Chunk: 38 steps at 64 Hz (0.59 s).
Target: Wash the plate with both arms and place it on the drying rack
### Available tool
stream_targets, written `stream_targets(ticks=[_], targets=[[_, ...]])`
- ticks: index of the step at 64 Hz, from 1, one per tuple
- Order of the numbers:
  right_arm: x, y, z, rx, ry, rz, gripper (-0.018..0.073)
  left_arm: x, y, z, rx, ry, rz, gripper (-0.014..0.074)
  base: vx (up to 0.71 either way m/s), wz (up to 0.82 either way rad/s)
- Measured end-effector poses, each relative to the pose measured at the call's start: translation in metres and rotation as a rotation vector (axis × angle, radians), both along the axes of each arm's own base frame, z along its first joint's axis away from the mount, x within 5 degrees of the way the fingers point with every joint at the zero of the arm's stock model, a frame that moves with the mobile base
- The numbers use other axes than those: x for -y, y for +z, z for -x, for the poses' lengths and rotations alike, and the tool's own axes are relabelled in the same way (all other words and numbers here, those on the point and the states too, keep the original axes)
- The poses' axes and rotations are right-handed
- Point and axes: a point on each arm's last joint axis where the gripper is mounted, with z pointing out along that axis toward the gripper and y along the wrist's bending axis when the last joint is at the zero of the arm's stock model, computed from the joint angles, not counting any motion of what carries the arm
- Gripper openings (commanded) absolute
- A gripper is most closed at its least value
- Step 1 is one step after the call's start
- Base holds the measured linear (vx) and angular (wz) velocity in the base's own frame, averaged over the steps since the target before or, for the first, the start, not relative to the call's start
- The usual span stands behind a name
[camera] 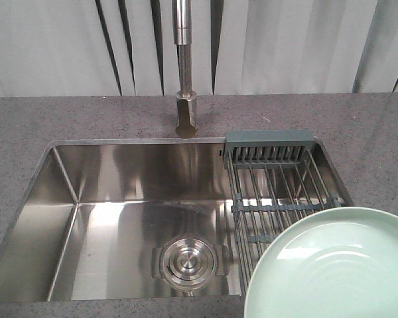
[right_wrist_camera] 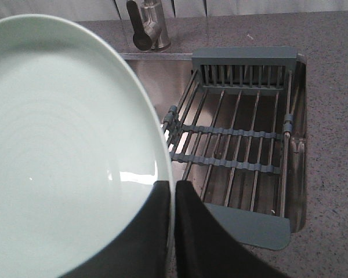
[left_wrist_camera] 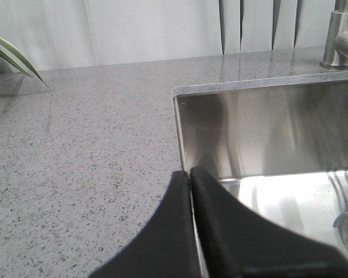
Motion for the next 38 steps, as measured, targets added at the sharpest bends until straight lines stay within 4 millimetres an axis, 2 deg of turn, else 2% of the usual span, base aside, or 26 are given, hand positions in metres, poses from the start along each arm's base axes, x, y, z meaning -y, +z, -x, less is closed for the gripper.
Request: stream_targets(ticks=[38], targets=[[0.0000, 0.0000, 0.0000, 0.000, 0.000, 0.000, -0.0001, 0.0000, 0.0000, 0.0000, 0.000, 0.000, 0.000, -0.0006, 0.02, 0.00]])
